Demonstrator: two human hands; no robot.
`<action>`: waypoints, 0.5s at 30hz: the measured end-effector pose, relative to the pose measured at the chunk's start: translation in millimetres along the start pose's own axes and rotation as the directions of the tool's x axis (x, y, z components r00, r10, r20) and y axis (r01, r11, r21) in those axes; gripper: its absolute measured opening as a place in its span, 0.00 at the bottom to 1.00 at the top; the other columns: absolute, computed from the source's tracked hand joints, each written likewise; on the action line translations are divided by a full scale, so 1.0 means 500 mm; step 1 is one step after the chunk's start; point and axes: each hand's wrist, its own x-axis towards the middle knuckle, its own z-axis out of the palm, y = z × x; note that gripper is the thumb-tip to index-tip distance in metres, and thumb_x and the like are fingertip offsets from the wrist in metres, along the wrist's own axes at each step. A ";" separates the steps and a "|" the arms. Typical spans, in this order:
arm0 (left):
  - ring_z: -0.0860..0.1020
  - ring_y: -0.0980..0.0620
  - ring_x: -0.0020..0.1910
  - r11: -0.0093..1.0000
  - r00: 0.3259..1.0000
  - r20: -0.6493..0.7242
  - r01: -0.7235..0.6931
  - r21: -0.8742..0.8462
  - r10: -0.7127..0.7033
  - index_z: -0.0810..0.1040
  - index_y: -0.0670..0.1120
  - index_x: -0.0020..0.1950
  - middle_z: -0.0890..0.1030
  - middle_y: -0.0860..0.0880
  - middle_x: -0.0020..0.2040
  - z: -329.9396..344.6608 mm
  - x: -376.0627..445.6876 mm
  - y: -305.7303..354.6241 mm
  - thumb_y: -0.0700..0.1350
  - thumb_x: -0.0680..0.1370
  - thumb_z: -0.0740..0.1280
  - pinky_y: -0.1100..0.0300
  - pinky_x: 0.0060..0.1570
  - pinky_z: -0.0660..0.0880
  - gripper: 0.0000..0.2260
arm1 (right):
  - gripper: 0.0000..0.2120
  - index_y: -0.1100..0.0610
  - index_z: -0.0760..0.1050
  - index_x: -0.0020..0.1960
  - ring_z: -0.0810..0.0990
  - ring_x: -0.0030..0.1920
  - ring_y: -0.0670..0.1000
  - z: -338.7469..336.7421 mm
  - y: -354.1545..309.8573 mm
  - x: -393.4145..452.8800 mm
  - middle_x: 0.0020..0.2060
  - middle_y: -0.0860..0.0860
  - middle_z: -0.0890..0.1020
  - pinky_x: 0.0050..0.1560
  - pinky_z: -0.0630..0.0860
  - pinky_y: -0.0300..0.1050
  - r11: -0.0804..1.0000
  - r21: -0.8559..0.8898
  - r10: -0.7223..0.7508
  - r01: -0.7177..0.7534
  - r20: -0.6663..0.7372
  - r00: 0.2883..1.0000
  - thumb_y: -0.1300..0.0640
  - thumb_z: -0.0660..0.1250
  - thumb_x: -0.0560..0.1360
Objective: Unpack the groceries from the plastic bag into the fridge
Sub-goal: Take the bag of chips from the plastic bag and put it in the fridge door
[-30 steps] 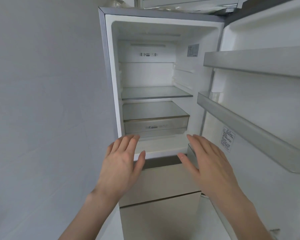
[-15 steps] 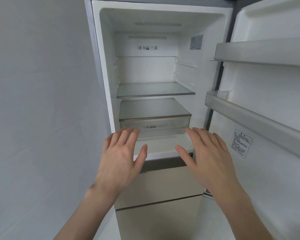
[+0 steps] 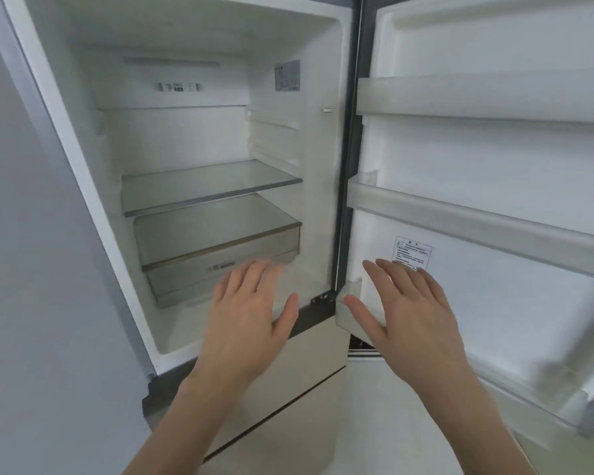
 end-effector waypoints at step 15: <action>0.75 0.42 0.68 0.777 0.880 -0.050 -0.442 -0.447 0.472 0.77 0.44 0.68 0.79 0.46 0.67 0.087 0.031 0.195 0.57 0.82 0.58 0.47 0.67 0.70 0.22 | 0.28 0.56 0.74 0.72 0.78 0.65 0.57 -0.184 0.036 -0.235 0.67 0.53 0.79 0.71 0.70 0.57 0.798 -0.362 0.478 -0.483 -0.110 0.872 0.37 0.57 0.83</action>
